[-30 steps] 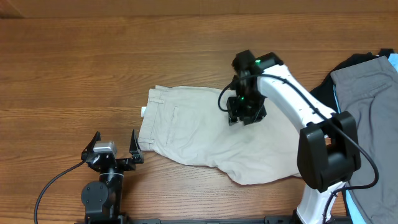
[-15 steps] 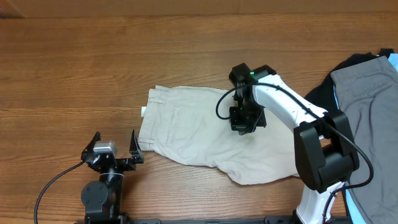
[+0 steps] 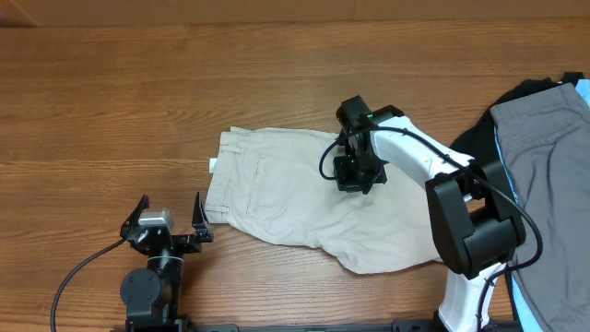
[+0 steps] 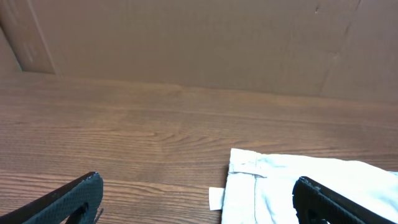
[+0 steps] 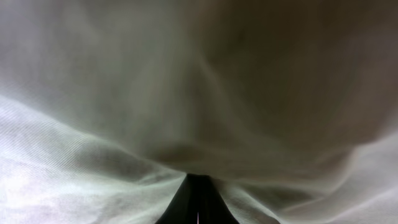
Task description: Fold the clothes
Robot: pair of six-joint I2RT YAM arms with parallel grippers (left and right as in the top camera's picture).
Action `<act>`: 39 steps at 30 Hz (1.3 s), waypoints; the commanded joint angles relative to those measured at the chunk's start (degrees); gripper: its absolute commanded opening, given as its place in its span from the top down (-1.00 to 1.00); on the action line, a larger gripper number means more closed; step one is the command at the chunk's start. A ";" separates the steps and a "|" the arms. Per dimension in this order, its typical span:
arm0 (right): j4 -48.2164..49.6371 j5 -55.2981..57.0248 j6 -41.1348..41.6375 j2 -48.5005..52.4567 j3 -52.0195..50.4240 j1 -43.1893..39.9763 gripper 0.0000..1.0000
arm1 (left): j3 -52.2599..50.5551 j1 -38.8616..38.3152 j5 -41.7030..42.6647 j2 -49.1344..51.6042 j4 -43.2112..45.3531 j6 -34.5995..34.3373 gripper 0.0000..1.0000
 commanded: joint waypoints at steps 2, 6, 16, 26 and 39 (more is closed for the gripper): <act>1.14 -0.07 -4.09 2.69 -0.20 0.37 0.92 | -0.26 0.39 -0.37 -0.55 0.00 0.70 -1.00; 2.19 -2.82 -4.50 2.69 2.49 0.37 0.93 | -0.26 0.39 -0.37 -0.55 0.00 0.70 -1.00; 3.85 -2.99 -9.35 2.69 3.78 0.37 0.92 | -0.26 0.39 -0.37 -0.55 0.00 0.70 -1.00; 6.58 -2.99 -12.17 2.69 9.01 0.37 0.93 | -0.26 0.39 -0.37 -0.55 0.00 0.70 -1.00; -19.06 -2.56 -9.07 2.62 31.50 -5.40 0.92 | -0.26 0.39 -0.37 -0.55 0.00 0.70 -1.00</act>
